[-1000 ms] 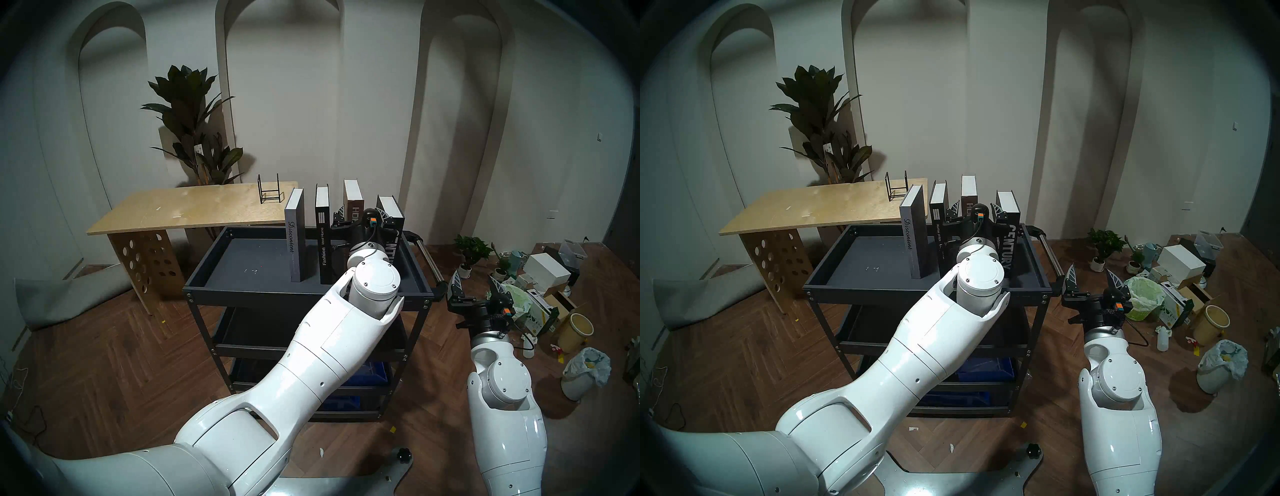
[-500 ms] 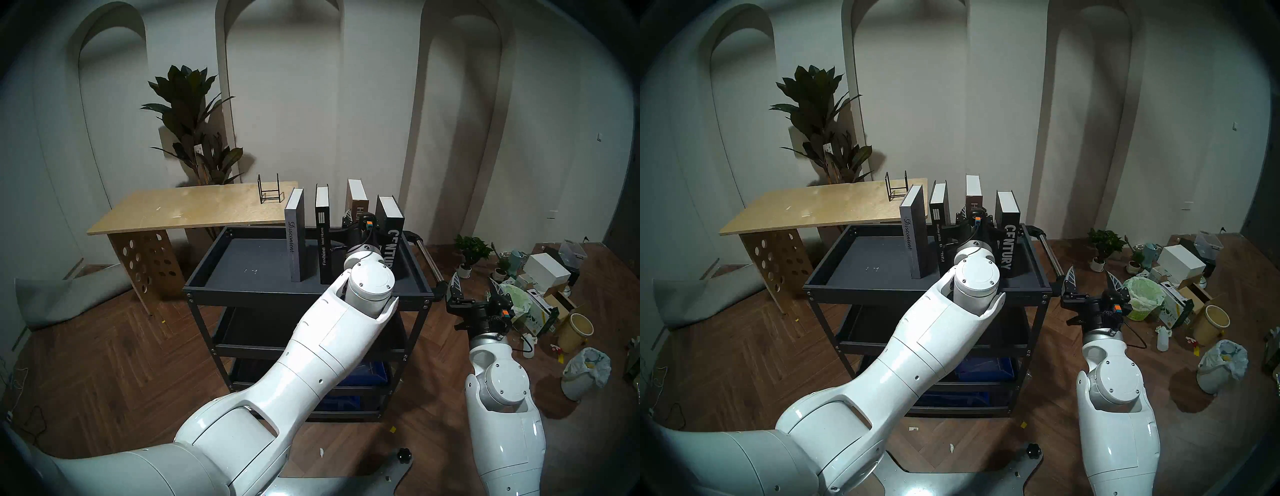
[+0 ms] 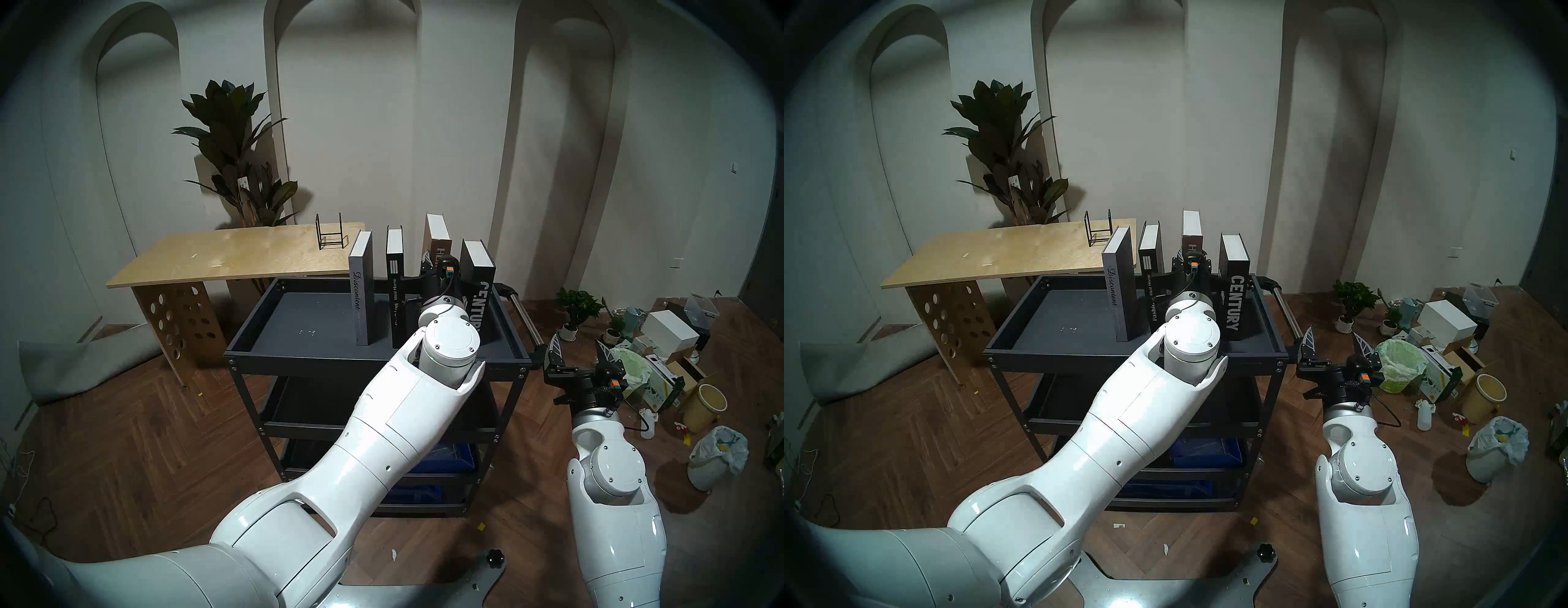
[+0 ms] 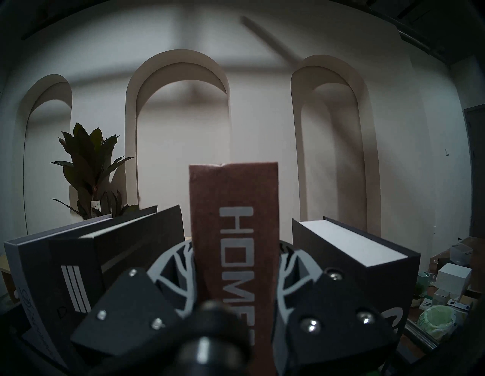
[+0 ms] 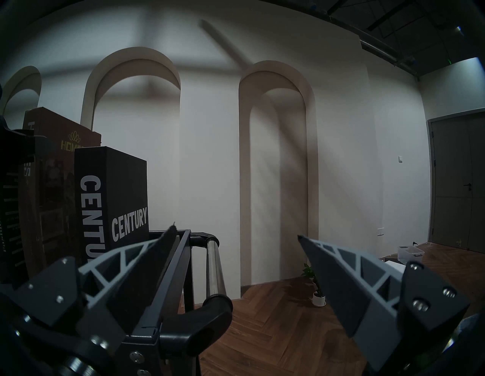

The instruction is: Sort the books onto the shelf by size, largest to the left

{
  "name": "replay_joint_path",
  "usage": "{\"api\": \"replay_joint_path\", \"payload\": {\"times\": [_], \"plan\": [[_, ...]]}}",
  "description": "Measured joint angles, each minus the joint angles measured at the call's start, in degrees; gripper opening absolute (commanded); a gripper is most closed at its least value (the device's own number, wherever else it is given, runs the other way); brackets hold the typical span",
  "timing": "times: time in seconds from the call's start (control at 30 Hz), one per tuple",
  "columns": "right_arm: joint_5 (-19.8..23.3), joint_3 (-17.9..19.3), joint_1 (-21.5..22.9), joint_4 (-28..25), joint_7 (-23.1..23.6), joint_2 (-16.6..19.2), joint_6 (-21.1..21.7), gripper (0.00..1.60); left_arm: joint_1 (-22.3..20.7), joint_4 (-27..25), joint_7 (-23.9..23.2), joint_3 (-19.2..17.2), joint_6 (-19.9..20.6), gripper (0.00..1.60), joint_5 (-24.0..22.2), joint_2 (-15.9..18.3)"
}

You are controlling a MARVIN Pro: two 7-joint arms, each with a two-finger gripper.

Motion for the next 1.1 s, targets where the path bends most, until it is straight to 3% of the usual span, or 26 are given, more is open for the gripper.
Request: {"api": "replay_joint_path", "payload": {"times": [0.8, 1.1], "plan": [[1.4, -0.3, 0.9, 1.2, 1.2, 0.8, -0.6, 1.60, 1.4, -16.7, 0.3, 5.8, -0.3, 0.00, 4.5, 4.4], [2.1, -0.4, 1.0, 1.3, 2.0, 1.0, -0.9, 1.60, 0.9, -23.1, -0.5, 7.2, 2.7, 0.00, 6.2, 6.4]]}}
